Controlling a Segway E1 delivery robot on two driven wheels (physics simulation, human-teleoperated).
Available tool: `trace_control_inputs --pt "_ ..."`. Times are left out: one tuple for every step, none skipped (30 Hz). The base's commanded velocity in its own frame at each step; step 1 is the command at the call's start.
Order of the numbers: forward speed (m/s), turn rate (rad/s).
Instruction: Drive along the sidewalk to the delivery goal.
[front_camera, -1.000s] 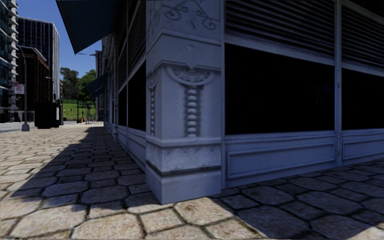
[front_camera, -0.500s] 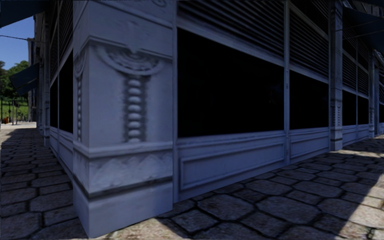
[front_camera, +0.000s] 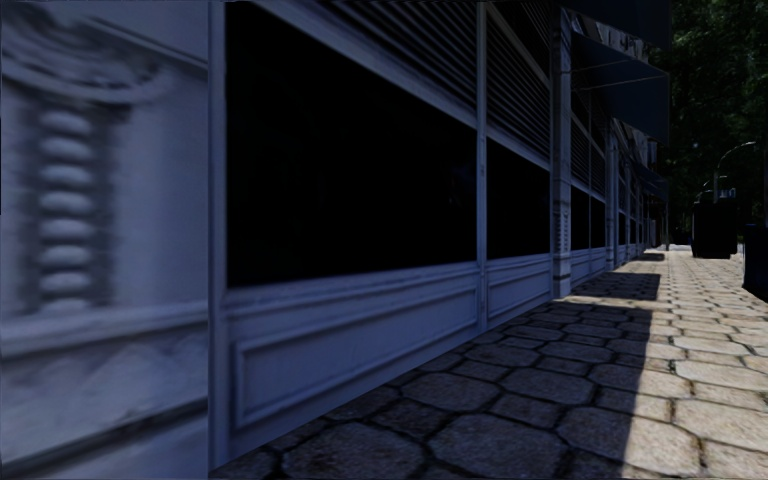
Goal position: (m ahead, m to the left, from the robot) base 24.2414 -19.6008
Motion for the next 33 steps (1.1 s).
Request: trace_control_inputs --pt "0.80 -0.59" --pt "0.80 -0.59" --pt "0.80 -0.59" --pt "0.80 -0.59" --pt "0.80 -0.59" --pt "0.80 -0.59" --pt "0.80 -0.59" --pt "0.80 -0.59" --pt "0.80 -0.59" --pt "0.80 -0.59" --pt "0.80 -0.59" --pt "0.80 -0.61" --pt "0.80 -0.66" --pt "0.80 -0.67" --pt "0.80 -0.68" --pt "0.80 -0.68" --pt "0.80 -0.68" --pt "0.80 -0.68" --pt "0.80 -0.68" --pt "0.80 -0.68" --pt "0.80 -0.68" --pt "0.80 -0.68" --pt "0.80 -0.68" --pt "0.80 -0.68" --pt "0.80 -0.68" --pt "0.80 -0.64" --pt "0.80 -0.01" --pt "0.80 0.00" --pt "0.83 0.00" --pt "1.01 0.00" --pt "1.26 0.00" --pt "1.62 0.00" --pt "1.89 0.00"
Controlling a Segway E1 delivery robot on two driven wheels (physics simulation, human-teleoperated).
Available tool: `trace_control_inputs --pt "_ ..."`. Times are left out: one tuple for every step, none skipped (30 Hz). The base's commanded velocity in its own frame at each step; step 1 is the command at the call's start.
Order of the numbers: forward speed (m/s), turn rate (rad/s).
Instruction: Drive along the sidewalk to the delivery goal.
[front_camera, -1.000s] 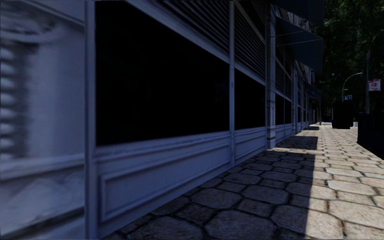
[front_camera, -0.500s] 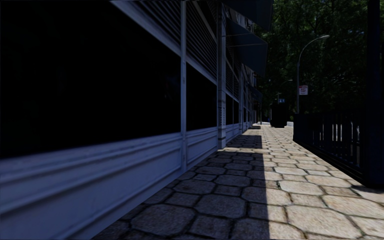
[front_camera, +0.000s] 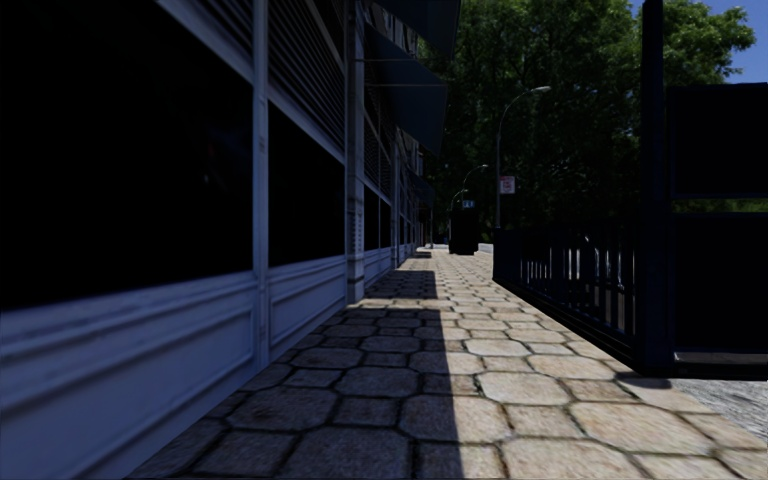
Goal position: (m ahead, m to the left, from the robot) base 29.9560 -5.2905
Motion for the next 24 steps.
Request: trace_control_inputs --pt "2.00 0.00" --pt "2.00 0.00" --pt "2.00 0.00" --pt "2.00 0.00" --pt "2.00 0.00" --pt "2.00 0.00" --pt "2.00 0.00" --pt "2.00 0.00" --pt "2.00 0.00" --pt "2.00 0.00" --pt "2.00 0.00" --pt "2.00 0.00" --pt "2.00 0.00" --pt "2.00 0.00" --pt "2.00 0.00" --pt "2.00 -0.98" --pt "2.00 -1.20" --pt "2.00 -1.20" --pt "2.00 -1.20" --pt "2.00 -1.20" --pt "2.00 0.00" --pt "2.00 0.00" --pt "2.00 0.00" --pt "2.00 0.00"
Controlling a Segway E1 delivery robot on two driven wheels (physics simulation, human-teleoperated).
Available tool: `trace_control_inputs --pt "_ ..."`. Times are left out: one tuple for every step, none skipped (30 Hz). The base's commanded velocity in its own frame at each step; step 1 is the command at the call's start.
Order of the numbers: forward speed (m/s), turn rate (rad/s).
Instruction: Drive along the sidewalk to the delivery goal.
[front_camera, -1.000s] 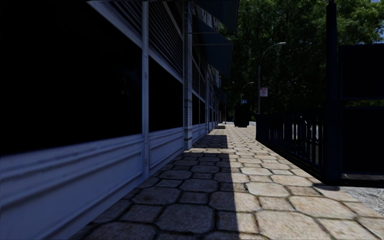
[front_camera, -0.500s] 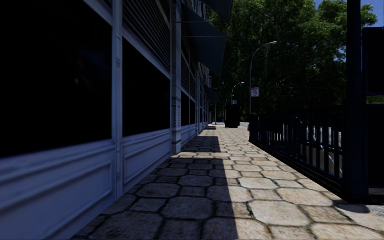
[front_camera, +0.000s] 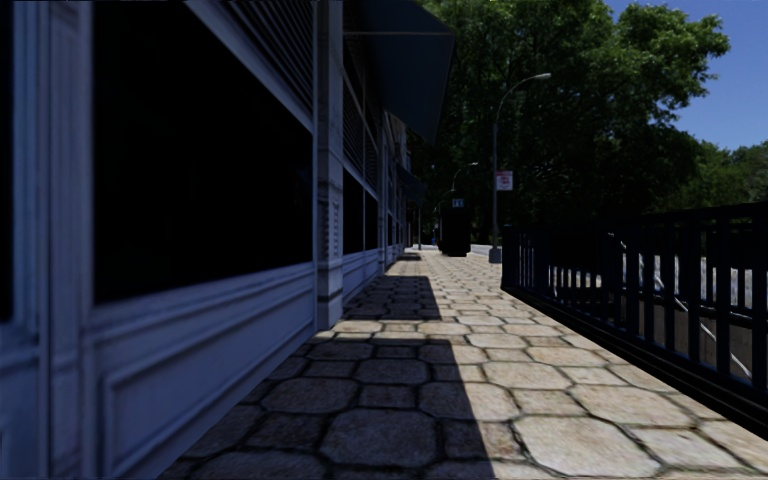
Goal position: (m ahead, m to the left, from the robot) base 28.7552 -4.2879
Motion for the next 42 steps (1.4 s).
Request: trace_control_inputs --pt "2.00 0.00" --pt "2.00 0.00" --pt "2.00 0.00" --pt "2.00 0.00" --pt "2.00 0.00" --pt "2.00 0.00" --pt "2.00 0.00" --pt "2.00 0.00" --pt "2.00 0.00" --pt "2.00 -0.76" --pt "2.00 -0.96" --pt "2.00 -1.20" --pt "2.00 -1.20" --pt "2.00 -1.20" --pt "2.00 -1.20" --pt "2.00 -1.20" --pt "2.00 -0.82" --pt "2.00 0.00" --pt "2.00 0.00" --pt "2.00 0.00" --pt "2.00 0.00" --pt "2.00 0.00" --pt "2.00 0.00" --pt "2.00 0.00" --pt "2.00 0.00" --pt "2.00 0.00" --pt "2.00 0.00" --pt "2.00 0.00" --pt "2.00 0.00" --pt "2.00 0.00" --pt "2.00 0.00" --pt "2.00 0.00" --pt "2.00 0.00" --pt "2.00 0.00" --pt "2.00 0.00" --pt "2.00 0.00" --pt "2.00 0.00" --pt "2.00 0.00" --pt "2.00 0.00" --pt "2.00 0.00" --pt "2.00 0.00" --pt "2.00 0.00"
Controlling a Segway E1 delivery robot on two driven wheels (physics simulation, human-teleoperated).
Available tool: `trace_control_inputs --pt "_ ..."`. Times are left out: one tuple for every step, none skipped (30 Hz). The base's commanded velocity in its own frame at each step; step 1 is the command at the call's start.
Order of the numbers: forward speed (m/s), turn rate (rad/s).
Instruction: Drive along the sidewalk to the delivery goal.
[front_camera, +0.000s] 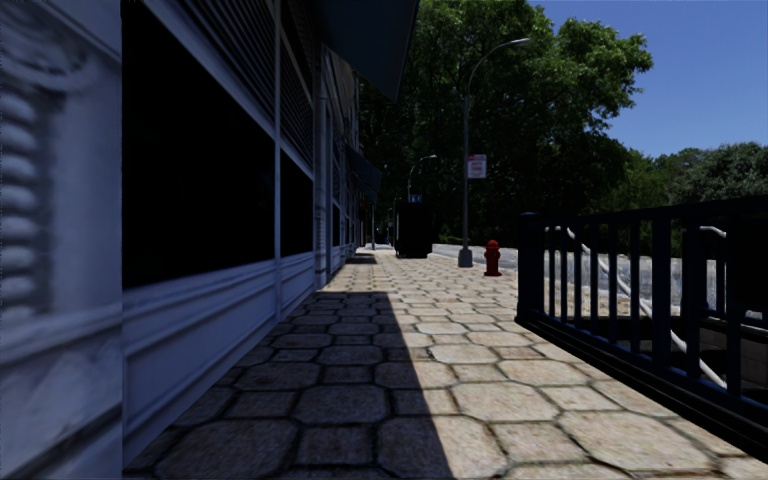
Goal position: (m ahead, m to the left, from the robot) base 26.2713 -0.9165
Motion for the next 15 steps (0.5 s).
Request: trace_control_inputs --pt "2.00 0.00" --pt "2.00 0.00" --pt "2.00 0.00" --pt "2.00 0.00" --pt "2.00 0.00" --pt "2.00 0.00" --pt "2.00 0.00" --pt "2.00 0.00" --pt "2.00 0.00" --pt "2.00 0.00" --pt "2.00 0.00" --pt "2.00 0.00" --pt "2.00 0.00" --pt "2.00 0.00" --pt "2.00 0.00"
